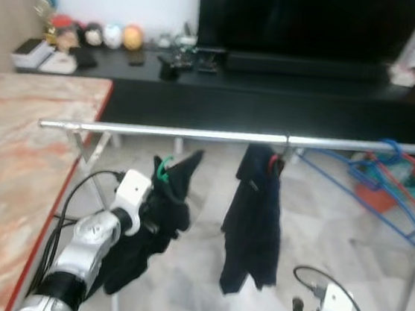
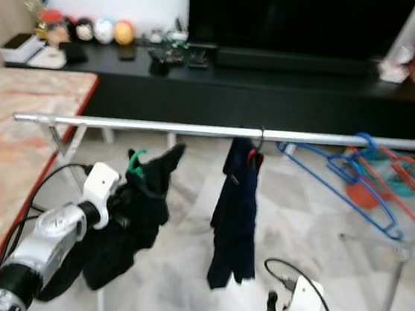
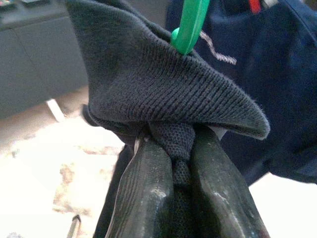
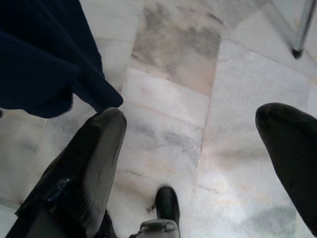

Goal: Hang hanger

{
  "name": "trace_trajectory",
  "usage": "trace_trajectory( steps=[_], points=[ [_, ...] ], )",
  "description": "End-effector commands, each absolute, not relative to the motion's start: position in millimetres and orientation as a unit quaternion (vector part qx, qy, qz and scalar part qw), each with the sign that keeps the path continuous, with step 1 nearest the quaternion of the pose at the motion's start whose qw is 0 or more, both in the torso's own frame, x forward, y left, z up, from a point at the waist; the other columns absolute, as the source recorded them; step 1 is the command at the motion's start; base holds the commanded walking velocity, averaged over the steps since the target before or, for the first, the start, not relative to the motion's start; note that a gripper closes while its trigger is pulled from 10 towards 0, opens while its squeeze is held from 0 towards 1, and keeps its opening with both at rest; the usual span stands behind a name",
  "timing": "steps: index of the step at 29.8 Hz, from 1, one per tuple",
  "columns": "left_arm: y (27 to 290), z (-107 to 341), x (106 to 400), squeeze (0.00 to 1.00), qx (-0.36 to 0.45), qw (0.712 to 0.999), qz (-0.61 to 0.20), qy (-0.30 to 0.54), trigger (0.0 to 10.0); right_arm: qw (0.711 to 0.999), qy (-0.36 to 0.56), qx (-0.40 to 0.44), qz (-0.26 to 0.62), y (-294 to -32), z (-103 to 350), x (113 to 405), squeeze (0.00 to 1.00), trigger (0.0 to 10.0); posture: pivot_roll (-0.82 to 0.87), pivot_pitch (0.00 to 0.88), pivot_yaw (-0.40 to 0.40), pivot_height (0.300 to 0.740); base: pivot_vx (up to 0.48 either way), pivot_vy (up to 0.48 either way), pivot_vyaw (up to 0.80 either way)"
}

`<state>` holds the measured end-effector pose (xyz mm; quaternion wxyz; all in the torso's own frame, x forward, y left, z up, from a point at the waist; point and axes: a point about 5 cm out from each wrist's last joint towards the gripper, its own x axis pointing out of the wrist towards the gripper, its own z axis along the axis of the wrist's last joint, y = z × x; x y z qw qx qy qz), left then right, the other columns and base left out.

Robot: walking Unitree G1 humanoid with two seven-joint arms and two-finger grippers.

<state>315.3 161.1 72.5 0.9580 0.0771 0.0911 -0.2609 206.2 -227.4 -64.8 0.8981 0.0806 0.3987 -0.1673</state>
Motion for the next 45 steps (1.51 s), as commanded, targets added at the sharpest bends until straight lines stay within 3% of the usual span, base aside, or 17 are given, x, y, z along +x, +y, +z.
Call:
trace_trajectory(
  steps=[1,14,25,45],
  points=[
    [151,80,319,0.00,0.088,0.953,-0.279,0.078,10.0,0.898,0.395,0.075,-0.179,-233,-63,206,0.00,10.0,0.05,0.000,0.010,0.740,0.000,0.000,0.00],
    [132,89,331,0.00,0.073,0.965,-0.246,0.055,10.0,0.898,0.396,0.070,-0.177,-233,-63,206,0.00,10.0,0.04,0.000,0.015,0.740,0.000,0.000,0.00],
    [154,98,339,0.00,0.062,0.983,-0.172,0.035,10.0,0.904,0.395,0.053,-0.155,-232,-62,208,0.00,10.0,0.04,0.000,0.015,0.740,0.000,0.000,0.22],
    [159,98,341,0.00,0.064,0.983,-0.169,0.034,10.0,0.903,0.394,0.067,-0.160,-232,-62,208,0.00,10.0,0.04,0.000,0.013,0.740,0.107,0.000,0.04]
  ],
)
